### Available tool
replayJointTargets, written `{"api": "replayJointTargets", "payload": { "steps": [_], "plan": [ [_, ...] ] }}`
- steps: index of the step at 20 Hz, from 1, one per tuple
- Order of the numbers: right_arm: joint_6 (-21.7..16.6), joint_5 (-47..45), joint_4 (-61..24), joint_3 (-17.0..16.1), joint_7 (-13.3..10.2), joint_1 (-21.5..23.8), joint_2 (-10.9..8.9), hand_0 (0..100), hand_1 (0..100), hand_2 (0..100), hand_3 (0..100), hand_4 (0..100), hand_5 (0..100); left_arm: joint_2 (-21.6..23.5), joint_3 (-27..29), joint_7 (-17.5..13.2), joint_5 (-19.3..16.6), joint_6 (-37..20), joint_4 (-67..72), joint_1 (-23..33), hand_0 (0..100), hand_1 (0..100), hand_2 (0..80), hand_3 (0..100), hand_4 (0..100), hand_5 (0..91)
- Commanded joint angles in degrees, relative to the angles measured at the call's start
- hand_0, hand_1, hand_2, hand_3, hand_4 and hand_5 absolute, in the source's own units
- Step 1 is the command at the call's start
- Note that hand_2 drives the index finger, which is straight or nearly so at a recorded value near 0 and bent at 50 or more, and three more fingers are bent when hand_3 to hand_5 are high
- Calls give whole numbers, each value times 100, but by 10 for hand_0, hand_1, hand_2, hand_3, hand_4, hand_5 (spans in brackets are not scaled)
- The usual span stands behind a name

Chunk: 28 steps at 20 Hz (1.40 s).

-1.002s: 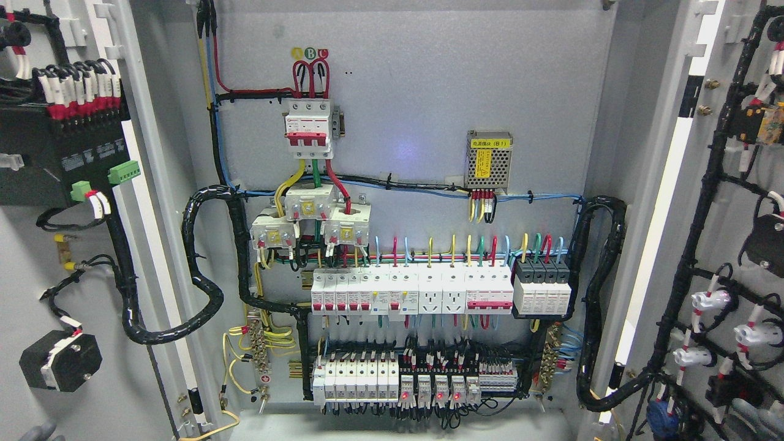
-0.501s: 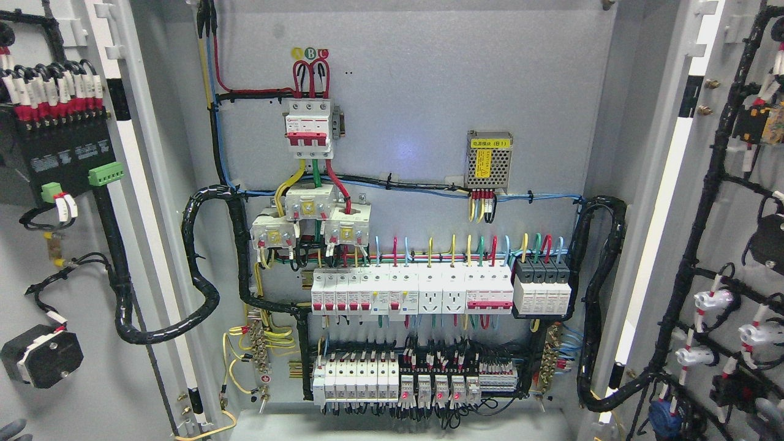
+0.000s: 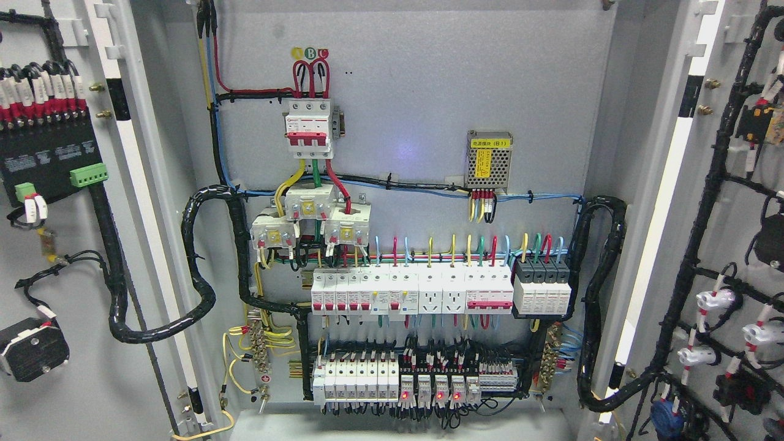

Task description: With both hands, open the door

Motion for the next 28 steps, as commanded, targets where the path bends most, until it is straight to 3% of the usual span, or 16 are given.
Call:
{"api": "replayJointTargets", "payload": {
  "steps": [1,8,11,15,25,28],
  "plan": [
    [-4,-2,34,-136,-12,63,354,0,0,0,0,0,0,306,203,7,226,3,539,-146,0,0,0,0,0,0],
    [-12,-2,43,-329,-21,256,477,0,0,0,0,0,0,385,203,7,315,3,741,-216,0,0,0,0,0,0],
    [-4,-2,104,-391,-21,256,723,0,0,0,0,0,0,464,203,7,438,12,856,-287,0,0,0,0,0,0],
    [-12,-2,104,-470,-21,256,776,0,0,0,0,0,0,473,203,7,447,12,900,-296,0,0,0,0,0,0],
    [-21,6,-97,-418,-12,414,662,0,0,0,0,0,0,552,186,7,508,3,794,-278,0,0,0,0,0,0],
    [-30,6,-124,-383,-12,423,417,0,0,0,0,0,0,570,168,7,517,3,672,-226,0,0,0,0,0,0]
  ]
}}
